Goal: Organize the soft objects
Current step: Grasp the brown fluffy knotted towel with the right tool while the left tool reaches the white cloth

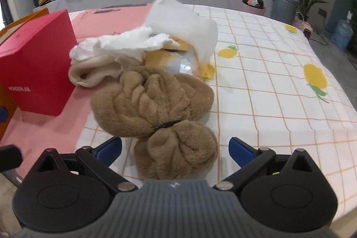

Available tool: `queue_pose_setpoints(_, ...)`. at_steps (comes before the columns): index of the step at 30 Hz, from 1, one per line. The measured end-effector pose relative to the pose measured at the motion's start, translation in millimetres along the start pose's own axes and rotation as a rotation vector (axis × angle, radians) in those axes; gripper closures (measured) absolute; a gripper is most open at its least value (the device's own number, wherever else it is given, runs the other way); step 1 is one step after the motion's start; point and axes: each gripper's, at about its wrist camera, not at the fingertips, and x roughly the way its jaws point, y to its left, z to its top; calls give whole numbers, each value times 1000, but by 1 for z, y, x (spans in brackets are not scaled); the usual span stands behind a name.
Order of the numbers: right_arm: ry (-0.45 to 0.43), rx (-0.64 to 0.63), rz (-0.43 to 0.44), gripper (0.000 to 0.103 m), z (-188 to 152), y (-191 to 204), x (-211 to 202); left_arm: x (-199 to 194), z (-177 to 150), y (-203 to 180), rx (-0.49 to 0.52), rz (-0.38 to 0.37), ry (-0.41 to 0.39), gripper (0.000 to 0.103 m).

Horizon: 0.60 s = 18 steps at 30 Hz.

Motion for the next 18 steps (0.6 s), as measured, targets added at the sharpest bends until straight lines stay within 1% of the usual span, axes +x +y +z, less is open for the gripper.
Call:
queue_pose_setpoints(1,8,-6,-4,4,0,0,3,6,-1,0,0,8,8,6)
queue_pose_setpoints(3,12,-5,3,10,0,-3,5,15,-4,-2,-11,22,14,6)
queue_pose_setpoints(4,-1,-7,23,17,0,-3,4,19,-5,-1,-24,26,16,6)
queue_pose_setpoints(5,-14,-19,37,21,-1,-1,2,24,-6,-1,-31,26,18,6)
queue_pose_setpoints(6,-20,-46,26,26,-2,2,0,27,-6,-1,-36,29,19,6)
queue_pose_setpoints(7,-18,-85,1,33,-4,6,-2,29,-7,-1,-40,33,20,6)
queue_pose_setpoints(8,-9,-123,-15,37,-5,10,-4,31,-7,-1,-39,34,19,6)
queue_pose_setpoints(10,16,-152,-7,42,-5,8,-6,32,-9,1,-43,13,17,6)
queue_pose_setpoints(12,82,-109,2,42,0,0,-9,32,-11,3,-55,-9,6,6)
queue_pose_setpoints(13,116,-85,-4,42,1,-5,-10,32,-11,2,-65,-2,-2,6)
queue_pose_setpoints(15,188,-77,-46,39,1,-10,-11,33,-14,2,-73,21,-11,6)
queue_pose_setpoints(16,207,-75,-59,33,1,-13,-13,32,-15,2,-70,25,-15,6)
queue_pose_setpoints(17,206,-65,-62,20,0,-17,-14,32,-17,2,-67,22,-21,6)
queue_pose_setpoints(18,200,-49,-69,12,-2,-21,-14,31,-18,2,-67,19,-29,6)
